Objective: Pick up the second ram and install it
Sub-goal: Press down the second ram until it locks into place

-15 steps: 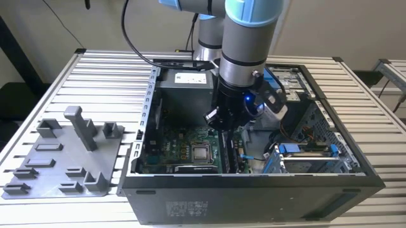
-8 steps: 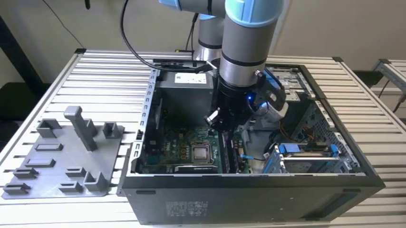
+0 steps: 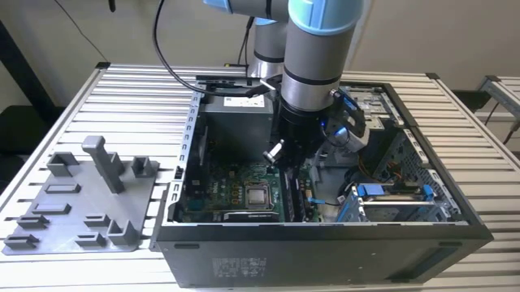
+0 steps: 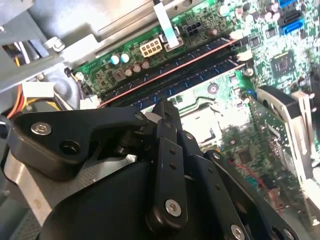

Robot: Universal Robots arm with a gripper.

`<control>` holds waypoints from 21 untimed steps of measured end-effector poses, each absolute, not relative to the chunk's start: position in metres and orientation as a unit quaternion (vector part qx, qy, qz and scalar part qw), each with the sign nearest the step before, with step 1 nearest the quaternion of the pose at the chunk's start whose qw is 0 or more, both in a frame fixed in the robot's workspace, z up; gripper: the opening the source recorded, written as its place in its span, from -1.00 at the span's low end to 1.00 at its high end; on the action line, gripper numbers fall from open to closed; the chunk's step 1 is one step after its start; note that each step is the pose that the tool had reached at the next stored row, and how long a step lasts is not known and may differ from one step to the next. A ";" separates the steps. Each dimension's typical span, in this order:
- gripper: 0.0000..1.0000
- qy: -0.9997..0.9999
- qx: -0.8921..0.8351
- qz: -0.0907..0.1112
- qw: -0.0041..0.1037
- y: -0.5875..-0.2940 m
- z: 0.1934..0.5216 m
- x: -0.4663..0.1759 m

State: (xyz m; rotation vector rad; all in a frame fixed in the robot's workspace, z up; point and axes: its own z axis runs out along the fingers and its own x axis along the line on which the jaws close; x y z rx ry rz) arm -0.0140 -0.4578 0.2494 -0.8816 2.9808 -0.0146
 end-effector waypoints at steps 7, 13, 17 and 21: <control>-0.79 0.939 -0.343 -0.004 0.017 -0.458 0.249 -0.014; -0.79 0.919 -0.393 -0.003 0.017 -0.458 0.249 -0.014; -0.79 0.907 -0.422 -0.002 0.017 -0.458 0.249 -0.014; -0.79 0.893 -0.451 -0.002 0.017 -0.458 0.249 -0.014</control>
